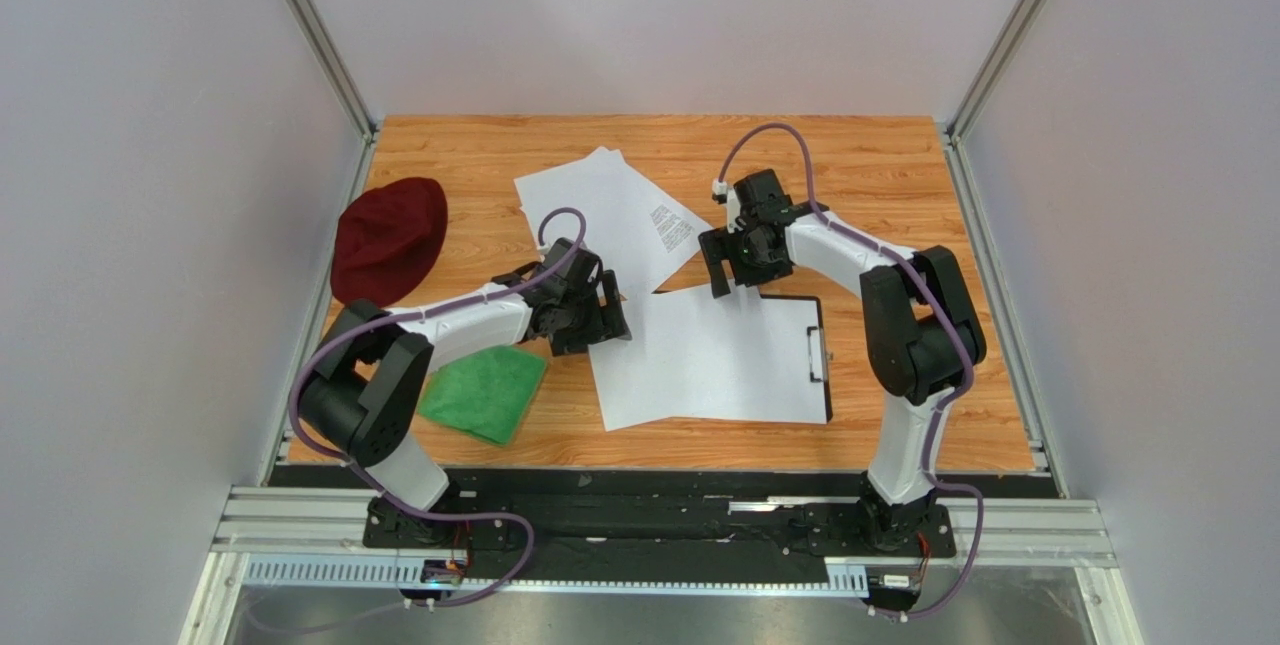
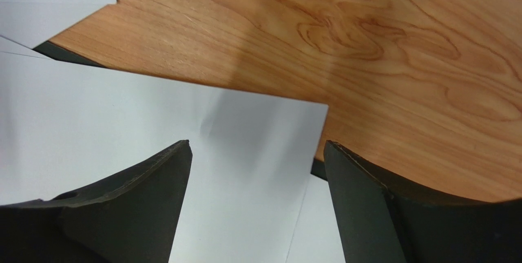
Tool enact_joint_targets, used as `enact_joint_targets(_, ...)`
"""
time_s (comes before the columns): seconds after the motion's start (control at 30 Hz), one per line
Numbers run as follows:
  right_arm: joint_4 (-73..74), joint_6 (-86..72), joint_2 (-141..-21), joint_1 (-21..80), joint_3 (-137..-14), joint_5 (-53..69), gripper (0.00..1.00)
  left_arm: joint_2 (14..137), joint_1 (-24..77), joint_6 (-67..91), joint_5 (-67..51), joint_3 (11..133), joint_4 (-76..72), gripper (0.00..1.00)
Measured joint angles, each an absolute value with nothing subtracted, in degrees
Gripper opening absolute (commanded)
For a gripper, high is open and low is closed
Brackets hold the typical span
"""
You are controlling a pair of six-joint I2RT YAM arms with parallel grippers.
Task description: Put the files into the folder
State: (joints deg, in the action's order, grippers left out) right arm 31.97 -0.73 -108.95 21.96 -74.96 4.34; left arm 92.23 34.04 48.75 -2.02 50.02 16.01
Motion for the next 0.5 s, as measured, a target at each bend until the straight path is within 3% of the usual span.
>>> enact_joint_targets(0.13, 31.44, -0.73, -110.65, 21.19, -75.72, 7.35, 0.74, 93.08, 34.02, 48.75, -2.55, 50.41, 14.28, 0.84)
enact_joint_targets(0.5, 32.03, -3.22, -110.63, 20.43, -75.59, 6.07, 0.73, 96.12, 34.0, 48.25, -4.93, 52.86, 11.9, 0.82)
